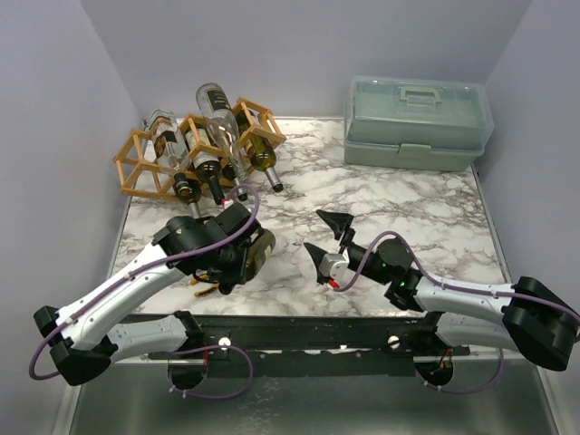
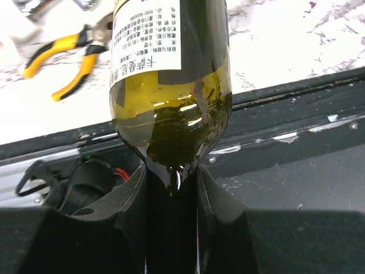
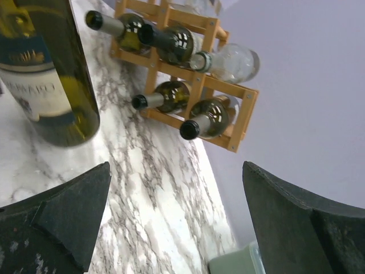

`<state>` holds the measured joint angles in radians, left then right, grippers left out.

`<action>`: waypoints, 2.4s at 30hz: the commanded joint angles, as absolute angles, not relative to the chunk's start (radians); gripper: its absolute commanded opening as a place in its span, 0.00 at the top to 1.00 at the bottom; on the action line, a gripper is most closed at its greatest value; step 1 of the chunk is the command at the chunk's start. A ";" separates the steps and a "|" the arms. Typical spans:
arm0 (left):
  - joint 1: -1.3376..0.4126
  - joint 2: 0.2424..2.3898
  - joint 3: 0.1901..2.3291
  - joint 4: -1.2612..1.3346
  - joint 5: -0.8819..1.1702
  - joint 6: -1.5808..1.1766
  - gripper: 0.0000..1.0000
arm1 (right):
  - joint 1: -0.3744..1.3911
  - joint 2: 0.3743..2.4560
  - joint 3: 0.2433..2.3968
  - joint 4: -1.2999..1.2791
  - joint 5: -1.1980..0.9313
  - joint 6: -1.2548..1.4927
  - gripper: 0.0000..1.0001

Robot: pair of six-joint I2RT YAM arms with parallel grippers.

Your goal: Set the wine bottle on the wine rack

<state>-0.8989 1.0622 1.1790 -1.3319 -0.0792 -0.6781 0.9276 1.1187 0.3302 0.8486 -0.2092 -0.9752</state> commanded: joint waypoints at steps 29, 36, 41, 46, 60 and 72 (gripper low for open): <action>-0.882 1.038 1.347 -1.632 -0.565 -0.916 1.00 | 0.925 1.199 0.293 1.107 -0.054 -0.899 0.00; -0.874 0.999 1.364 -1.693 -0.609 -1.008 1.00 | 0.925 1.235 0.288 1.173 -0.016 -0.893 0.00; -0.865 0.979 1.405 -1.666 -0.606 -1.009 1.00 | 0.926 1.221 0.286 1.180 -0.021 -0.883 0.00; -0.865 0.961 1.477 -1.692 -0.611 -0.995 1.00 | 0.925 1.213 0.287 1.186 -0.025 -0.877 0.00; -0.838 0.956 1.652 -1.611 -0.590 -0.878 1.00 | 0.925 1.203 0.294 1.148 -0.027 -0.876 0.00; -0.838 0.973 1.783 -1.476 -0.720 -0.795 1.00 | 0.925 1.221 0.293 1.167 -0.025 -0.873 0.00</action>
